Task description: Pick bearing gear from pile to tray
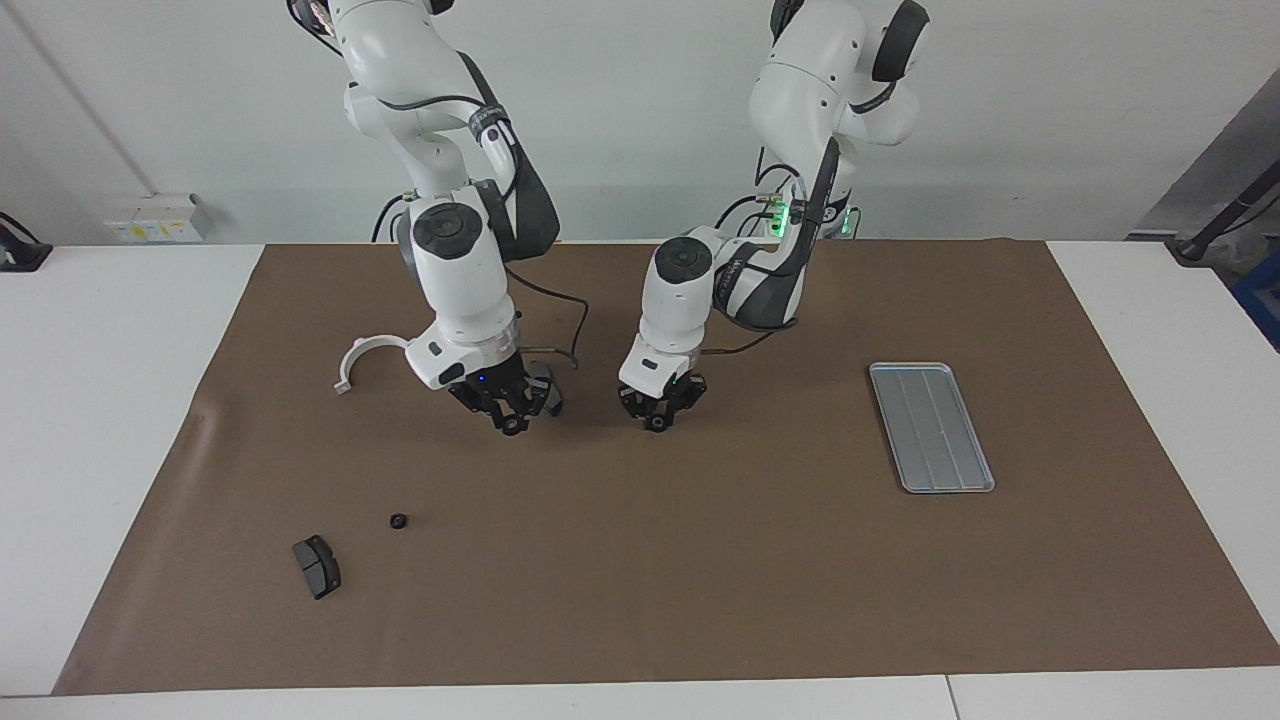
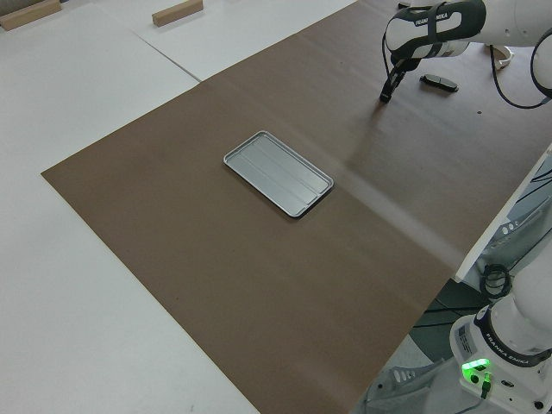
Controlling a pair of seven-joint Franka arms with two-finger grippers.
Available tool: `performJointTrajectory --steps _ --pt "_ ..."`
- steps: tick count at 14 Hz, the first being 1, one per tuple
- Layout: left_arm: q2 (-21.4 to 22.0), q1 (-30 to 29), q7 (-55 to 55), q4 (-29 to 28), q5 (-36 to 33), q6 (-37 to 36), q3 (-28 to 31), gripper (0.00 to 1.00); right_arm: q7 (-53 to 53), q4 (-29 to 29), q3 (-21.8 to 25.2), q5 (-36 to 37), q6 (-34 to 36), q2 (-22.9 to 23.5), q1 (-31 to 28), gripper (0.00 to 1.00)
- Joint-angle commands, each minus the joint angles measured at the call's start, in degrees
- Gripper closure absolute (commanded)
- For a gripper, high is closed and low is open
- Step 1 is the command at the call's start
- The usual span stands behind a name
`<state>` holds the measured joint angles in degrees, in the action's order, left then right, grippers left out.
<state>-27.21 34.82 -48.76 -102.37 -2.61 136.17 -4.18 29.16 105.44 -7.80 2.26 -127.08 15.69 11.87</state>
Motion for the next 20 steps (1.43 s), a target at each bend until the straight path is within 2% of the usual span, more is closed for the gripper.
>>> performJointTrajectory --steps 1,3,6,11,15,17,18,19,20 --pt "0.76 -2.99 -0.20 2.15 -1.09 -1.16 0.22 0.82 2.65 1.61 -0.37 -1.21 -1.24 -1.01 1.66 1.00" --pt "0.84 -7.02 2.60 5.07 -0.82 -4.32 0.13 0.82 2.75 1.78 -0.37 -1.21 -1.24 -1.10 1.75 1.00" --pt "3.47 -14.66 10.23 5.08 -0.47 -8.10 -0.22 0.83 5.72 1.96 -0.37 -1.21 -1.93 -0.49 4.81 1.00" --pt "8.83 -29.78 36.23 4.46 3.22 -19.79 -0.13 0.84 14.59 1.78 -0.37 -1.21 -8.70 2.50 11.06 1.00" --pt "10.68 -37.52 49.69 0.08 3.22 -19.20 0.13 0.87 19.08 1.35 -0.28 0.02 -12.48 6.54 14.84 1.00" --pt "11.12 -38.68 52.18 -1.59 3.31 -17.18 0.13 0.87 20.67 1.52 -0.19 1.51 -13.71 8.12 16.16 0.99" --pt "11.38 -38.69 52.18 -2.65 3.31 -15.77 0.13 0.88 20.85 1.61 -0.19 1.95 -13.72 8.13 16.08 0.93" --pt "11.74 -38.60 52.19 -4.22 3.31 -13.85 0.13 0.88 20.85 1.69 -0.19 1.96 -13.72 8.22 16.08 0.72" --pt "12.26 -38.51 52.27 -5.98 3.31 -11.74 0.13 0.88 20.94 1.78 -0.19 1.96 -13.72 8.22 15.99 0.30"
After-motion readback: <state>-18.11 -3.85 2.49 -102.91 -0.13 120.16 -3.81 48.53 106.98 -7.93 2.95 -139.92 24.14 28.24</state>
